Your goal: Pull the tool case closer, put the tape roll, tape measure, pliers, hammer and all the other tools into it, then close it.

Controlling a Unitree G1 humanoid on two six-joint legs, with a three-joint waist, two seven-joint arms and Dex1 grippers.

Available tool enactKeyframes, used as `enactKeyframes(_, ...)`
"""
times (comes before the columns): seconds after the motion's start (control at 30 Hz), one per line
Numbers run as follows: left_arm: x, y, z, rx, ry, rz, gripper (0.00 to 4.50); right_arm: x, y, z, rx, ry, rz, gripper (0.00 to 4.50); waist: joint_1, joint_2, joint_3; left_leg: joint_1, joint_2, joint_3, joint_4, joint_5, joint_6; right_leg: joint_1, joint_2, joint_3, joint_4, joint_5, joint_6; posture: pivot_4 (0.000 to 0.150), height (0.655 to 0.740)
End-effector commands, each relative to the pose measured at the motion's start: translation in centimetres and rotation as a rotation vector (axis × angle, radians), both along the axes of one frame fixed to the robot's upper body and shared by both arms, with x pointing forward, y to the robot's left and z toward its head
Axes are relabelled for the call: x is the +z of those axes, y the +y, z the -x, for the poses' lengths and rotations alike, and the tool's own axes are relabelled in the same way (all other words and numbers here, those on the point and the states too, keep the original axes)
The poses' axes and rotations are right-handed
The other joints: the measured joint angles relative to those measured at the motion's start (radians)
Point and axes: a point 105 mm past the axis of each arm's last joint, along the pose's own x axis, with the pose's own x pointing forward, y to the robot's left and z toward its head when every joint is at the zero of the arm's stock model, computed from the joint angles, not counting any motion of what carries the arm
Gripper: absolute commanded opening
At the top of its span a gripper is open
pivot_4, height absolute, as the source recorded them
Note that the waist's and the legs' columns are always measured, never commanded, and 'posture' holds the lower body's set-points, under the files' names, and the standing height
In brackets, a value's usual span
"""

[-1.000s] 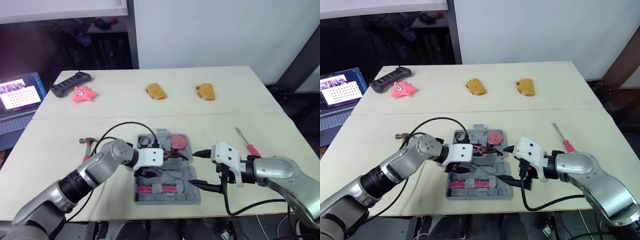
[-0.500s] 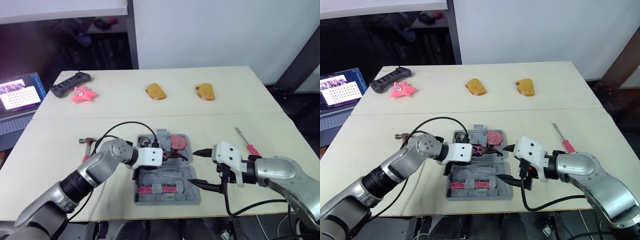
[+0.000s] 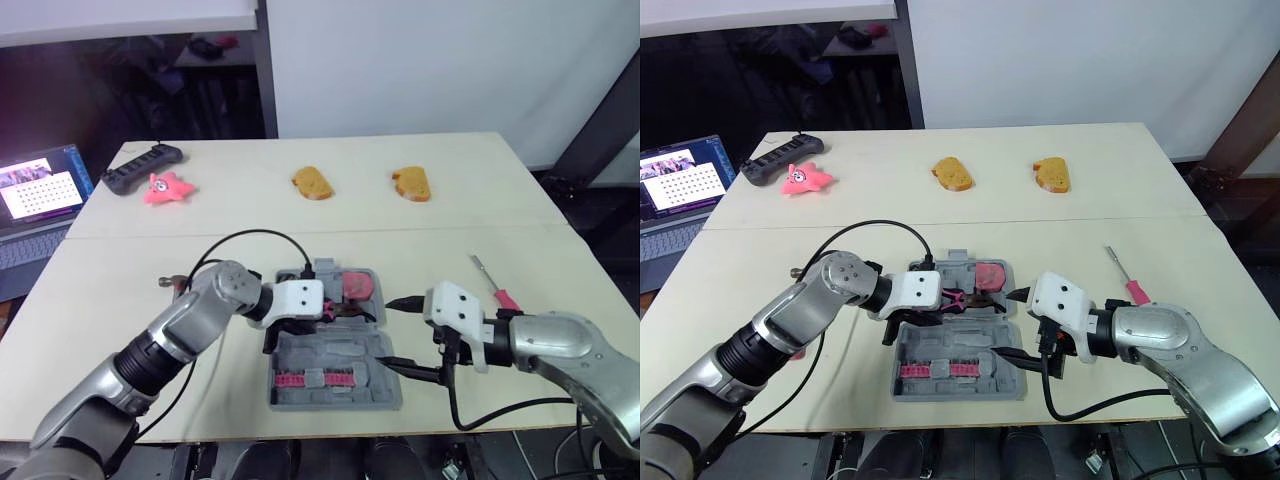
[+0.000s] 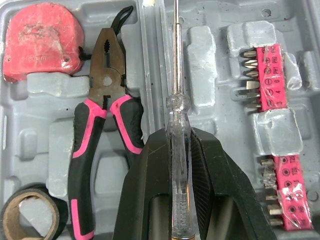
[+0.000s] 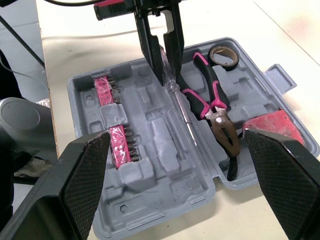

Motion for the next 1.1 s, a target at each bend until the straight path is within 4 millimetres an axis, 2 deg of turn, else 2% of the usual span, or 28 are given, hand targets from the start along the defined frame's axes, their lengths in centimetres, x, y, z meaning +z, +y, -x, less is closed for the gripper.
enactKeyframes(0.03, 1.7, 0.2, 0.3, 0.047, 0.040, -0.016, 0.04, 0.5, 0.2, 0.0, 0.012, -0.035, -0.007, 4.50, -0.001, 0.000, 0.000, 0.000, 0.000, 0.000, 0.000, 0.000, 0.000, 0.000, 0.000, 0.000, 0.000, 0.000, 0.000, 0.150, 0.7219)
enactKeyframes(0.13, 2.2, 0.7, 0.9, 0.102, 0.108, -0.068, 0.04, 0.5, 0.3, 0.0, 0.013, -0.035, -0.009, 4.50, -0.003, 0.000, 0.000, 0.000, 0.000, 0.000, 0.000, 0.000, 0.000, 0.000, 0.000, 0.000, 0.000, 0.000, 0.000, 0.150, 0.7219)
enactKeyframes(0.27, 3.0, 0.1, 1.0, 0.144, 0.116, -0.073, 0.04, 0.4, 0.4, -0.1, 0.011, -0.034, -0.011, 4.50, -0.005, 0.000, 0.000, 0.000, 0.000, 0.000, 0.000, 0.000, 0.000, 0.001, 0.000, 0.000, 0.000, 0.000, 0.001, 0.150, 0.7219)
enactKeyframes(0.43, 2.6, -0.2, 1.0, 0.143, 0.112, -0.081, 0.04, 0.3, 0.6, -0.1, 0.009, -0.035, -0.013, 4.50, -0.019, 0.000, 0.000, 0.001, 0.000, -0.001, 0.000, 0.000, 0.000, 0.001, 0.000, 0.000, 0.001, 0.000, 0.001, 0.150, 0.7219)
enactKeyframes(0.6, 1.9, 0.2, 1.0, 0.146, 0.107, -0.086, 0.04, 0.3, 0.6, -0.1, 0.004, -0.035, -0.013, 4.50, -0.025, 0.000, 0.000, 0.001, 0.000, -0.001, 0.000, 0.000, 0.000, 0.001, 0.000, 0.000, 0.001, -0.001, 0.000, 0.150, 0.7219)
enactKeyframes(0.67, 2.1, 0.8, 0.5, 0.197, 0.116, -0.048, 0.04, 0.2, 0.6, -0.1, 0.001, -0.035, -0.012, 4.50, -0.025, 0.000, 0.000, 0.001, 0.000, -0.001, 0.000, 0.000, 0.000, 0.001, 0.000, 0.000, 0.001, -0.001, 0.000, 0.150, 0.7219)
enactKeyframes(0.9, 3.6, 8.3, -2.9, 0.561, 0.067, 0.099, 0.04, -0.1, 0.7, 0.3, -0.010, -0.029, -0.007, 4.50, -0.025, 0.000, 0.000, 0.002, 0.001, -0.001, -0.001, 0.000, 0.000, 0.001, 0.001, 0.001, 0.001, -0.001, 0.000, 0.150, 0.7219)
enactKeyframes(0.93, 3.8, 9.0, -3.0, 0.605, 0.069, 0.126, 0.04, -0.1, 0.7, 0.3, -0.011, -0.028, -0.007, 4.50, -0.024, 0.000, 0.000, 0.002, 0.000, -0.001, -0.001, 0.000, 0.000, 0.001, 0.000, 0.001, 0.001, -0.001, 0.000, 0.150, 0.7219)
enactKeyframes(1.0, 3.9, 11.9, -3.2, 0.783, 0.079, 0.169, 0.04, -0.2, 0.7, 0.5, -0.012, -0.026, -0.005, 4.50, -0.023, 0.000, 0.000, 0.002, 0.000, 0.000, -0.001, 0.000, 0.000, 0.001, 0.000, 0.001, 0.000, -0.001, 0.000, 0.150, 0.7219)
enactKeyframes(1.1, 2.7, 14.9, -2.2, 1.021, 0.126, 0.172, 0.04, -0.2, 0.7, 0.7, -0.011, -0.023, -0.005, 4.50, -0.024, 0.000, 0.000, 0.002, 0.000, -0.001, -0.001, 0.000, 0.000, 0.001, 0.000, 0.001, 0.001, -0.001, 0.000, 0.150, 0.7219)
